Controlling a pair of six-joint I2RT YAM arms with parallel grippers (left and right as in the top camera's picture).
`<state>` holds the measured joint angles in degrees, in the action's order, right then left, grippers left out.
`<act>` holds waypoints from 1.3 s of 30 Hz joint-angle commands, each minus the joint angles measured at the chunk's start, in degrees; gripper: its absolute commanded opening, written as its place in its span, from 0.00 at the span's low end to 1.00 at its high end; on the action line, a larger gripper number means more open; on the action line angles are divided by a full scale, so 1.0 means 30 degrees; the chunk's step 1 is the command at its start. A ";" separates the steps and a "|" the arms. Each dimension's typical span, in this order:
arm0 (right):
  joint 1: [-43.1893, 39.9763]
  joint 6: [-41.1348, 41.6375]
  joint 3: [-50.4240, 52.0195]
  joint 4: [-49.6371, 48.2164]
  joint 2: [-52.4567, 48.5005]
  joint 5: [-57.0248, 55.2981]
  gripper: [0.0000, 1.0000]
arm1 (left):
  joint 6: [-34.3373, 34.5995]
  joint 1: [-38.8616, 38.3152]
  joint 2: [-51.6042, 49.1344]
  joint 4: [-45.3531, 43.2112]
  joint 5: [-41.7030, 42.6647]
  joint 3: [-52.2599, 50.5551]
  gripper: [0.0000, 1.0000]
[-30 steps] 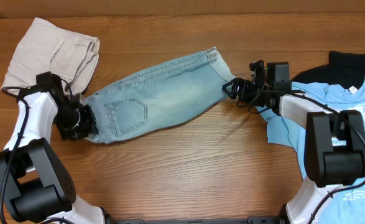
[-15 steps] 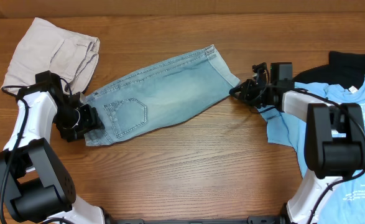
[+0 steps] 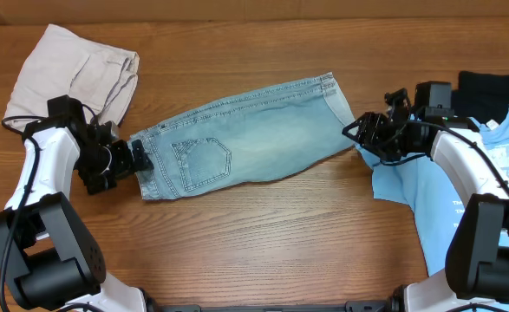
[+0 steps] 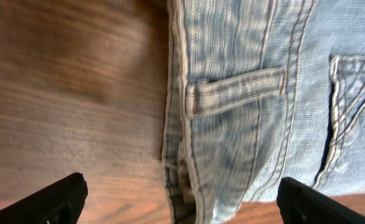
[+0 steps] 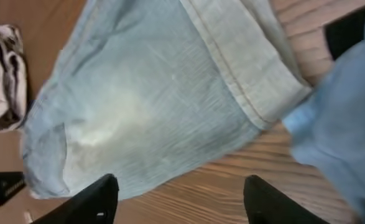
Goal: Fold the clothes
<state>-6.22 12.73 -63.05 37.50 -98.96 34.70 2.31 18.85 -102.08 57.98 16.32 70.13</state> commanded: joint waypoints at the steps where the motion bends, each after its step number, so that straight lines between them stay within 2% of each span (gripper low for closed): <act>1: 0.0036 -0.1224 -0.0240 -0.0284 0.0160 -0.1348 0.55 | -0.0780 0.0044 0.0568 -0.0896 0.0313 0.0073 1.00; 3: 0.0036 -0.1202 -0.0240 -0.0685 0.0160 -0.1333 0.34 | -0.0816 0.0044 0.0561 -0.1843 0.0372 -0.0357 1.00; 5: 0.0102 -0.1202 -0.0233 -0.1071 0.0146 -0.1326 0.24 | -0.1319 0.0007 0.0561 -0.2659 0.0896 -0.0889 1.00; 7: 0.0277 -0.1202 -0.0233 -0.1297 0.0124 -0.1333 0.18 | -0.2149 -0.0109 0.0561 -0.3461 0.1960 -0.1545 1.00; 11: 0.0984 -0.1224 -0.0233 -0.1756 -0.0175 -0.1326 0.17 | -0.3410 -0.0648 0.0561 -0.5617 0.4306 -0.3104 1.00; 19: 0.2871 -0.1362 -0.0233 -0.2667 -0.0605 -0.0845 0.18 | -0.3104 -0.2098 0.0335 -0.8816 0.3504 -0.5071 1.00; 20: 0.3220 -0.1355 -0.0233 -0.2863 -0.0605 -0.0692 0.18 | -0.2922 -0.2229 0.0160 -0.9129 0.3512 -0.5202 0.96; 22: 0.3657 -0.1428 -0.0233 -0.3096 -0.0634 -0.0765 0.18 | -0.2455 -0.2375 -0.0168 -0.9435 0.3512 -0.5297 0.77; 25: 0.4211 -0.1377 -0.0233 -0.3432 -0.0794 -0.1574 0.19 | -0.1931 -0.2412 -0.0561 -0.9289 0.3359 -0.5297 0.25; 26: 0.4291 -0.1144 -0.0233 -0.3490 -0.0867 -0.1537 0.18 | -0.1756 -0.2346 -0.0554 -0.9041 0.3228 -0.5289 0.12; 27: 0.4328 -0.0656 -0.0233 -0.3504 -0.0947 -0.1501 0.18 | -0.1610 -0.2273 -0.0510 -0.8721 0.2980 -0.5202 0.04; 32: 0.4342 0.0583 -0.0233 -0.3322 -0.1129 0.1122 0.18 | -0.0743 -0.1319 -0.0350 -0.3803 -0.0160 -0.2412 0.04; 36: 0.4568 0.1311 -0.0233 -0.3155 -0.1129 0.2142 0.18 | -0.0721 -0.0379 -0.0350 0.2346 -0.1814 0.3067 0.04; 39: 0.5027 0.1304 -0.0233 -0.3111 -0.1129 0.2120 0.18 | -0.1370 -0.0255 -0.0350 0.5362 -0.2011 0.7395 0.04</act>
<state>7.31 15.22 -63.07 28.27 -102.02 38.44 -0.62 17.30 -103.77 70.32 14.13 80.09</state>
